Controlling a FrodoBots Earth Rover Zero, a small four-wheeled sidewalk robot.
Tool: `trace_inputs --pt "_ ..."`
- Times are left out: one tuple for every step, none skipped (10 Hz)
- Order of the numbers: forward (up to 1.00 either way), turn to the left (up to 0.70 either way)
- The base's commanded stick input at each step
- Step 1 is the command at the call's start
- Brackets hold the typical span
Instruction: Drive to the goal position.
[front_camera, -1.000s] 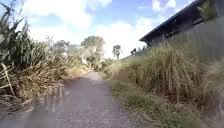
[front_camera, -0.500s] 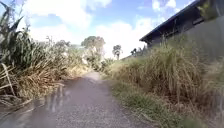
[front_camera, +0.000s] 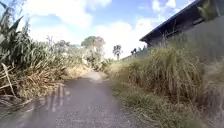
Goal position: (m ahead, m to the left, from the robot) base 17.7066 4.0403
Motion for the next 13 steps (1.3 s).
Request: trace_inputs --pt "0.0 0.7" --pt "0.0 0.7" --pt "0.0 0.7" --pt "0.0 0.7" --pt "0.0 0.7" --pt "0.0 0.7" --pt "0.0 0.7" --pt "0.0 0.7" --pt "0.0 0.28" --pt "0.0 0.0" --pt "0.0 0.0" --pt "0.0 0.0" --pt "0.7 -0.01"
